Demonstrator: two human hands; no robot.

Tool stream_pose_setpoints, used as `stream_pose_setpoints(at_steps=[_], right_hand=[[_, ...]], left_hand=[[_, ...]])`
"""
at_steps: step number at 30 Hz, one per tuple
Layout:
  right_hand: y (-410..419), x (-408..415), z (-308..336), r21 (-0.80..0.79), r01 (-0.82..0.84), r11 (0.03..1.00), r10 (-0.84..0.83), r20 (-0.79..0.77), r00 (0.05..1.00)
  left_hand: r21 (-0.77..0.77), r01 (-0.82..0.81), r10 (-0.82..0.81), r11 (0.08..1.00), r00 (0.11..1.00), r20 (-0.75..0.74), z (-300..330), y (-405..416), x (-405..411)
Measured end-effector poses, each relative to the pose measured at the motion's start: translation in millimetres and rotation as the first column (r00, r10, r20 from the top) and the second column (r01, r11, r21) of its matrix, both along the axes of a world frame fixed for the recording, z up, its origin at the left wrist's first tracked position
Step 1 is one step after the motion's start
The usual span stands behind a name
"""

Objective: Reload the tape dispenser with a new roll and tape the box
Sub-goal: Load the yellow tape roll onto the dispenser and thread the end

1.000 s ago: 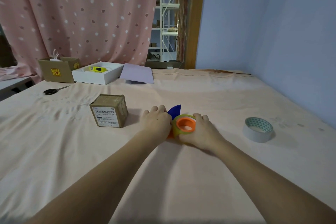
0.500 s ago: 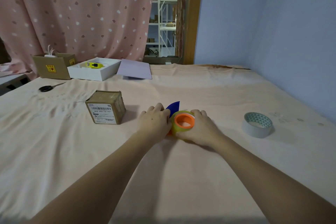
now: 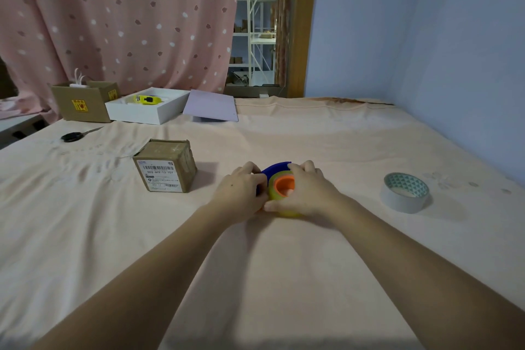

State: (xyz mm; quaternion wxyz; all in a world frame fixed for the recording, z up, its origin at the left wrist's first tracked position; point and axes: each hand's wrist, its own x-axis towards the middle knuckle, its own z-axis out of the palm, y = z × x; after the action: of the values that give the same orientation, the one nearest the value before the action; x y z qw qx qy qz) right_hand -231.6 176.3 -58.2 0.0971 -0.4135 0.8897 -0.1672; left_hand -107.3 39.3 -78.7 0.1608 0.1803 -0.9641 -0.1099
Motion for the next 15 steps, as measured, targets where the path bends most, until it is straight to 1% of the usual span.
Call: stream_pose_setpoints(at_steps=[3, 5, 7, 11, 15], right_hand=[[-2.2, 0.6, -4.4, -0.012, -0.011, 1.0, 0.01, -0.056, 0.998], [-1.0, -3.2, -5.9, -0.039, -0.05, 0.998, 0.049, -0.024, 0.999], [0.2, -6.1, -5.3, -0.069, -0.08, 0.994, 0.082, 0.029, 0.996], [3.5, -10.9, -3.5, -0.113, -0.118, 0.987, 0.135, 0.153, 0.979], [6.5, -18.7, 1.5, -0.052, -0.21, 0.976, 0.215, 0.164, 0.963]], left_hand=[[-0.007, 0.012, -0.012, 1.0, 1.0, 0.017, 2.2, -1.3, 1.3], [-0.053, -0.005, 0.007, 0.999, 0.999, 0.043, 2.6, 0.2, 0.6], [-0.083, -0.022, 0.026, 0.996, 0.999, 0.038, 1.3, 2.1, -1.0], [-0.086, -0.065, 0.066, 0.994, 0.998, 0.01, -0.9, 1.1, -1.9], [-0.1, -0.071, 0.071, 0.992, 0.997, 0.002, -3.4, -0.4, -2.4]])
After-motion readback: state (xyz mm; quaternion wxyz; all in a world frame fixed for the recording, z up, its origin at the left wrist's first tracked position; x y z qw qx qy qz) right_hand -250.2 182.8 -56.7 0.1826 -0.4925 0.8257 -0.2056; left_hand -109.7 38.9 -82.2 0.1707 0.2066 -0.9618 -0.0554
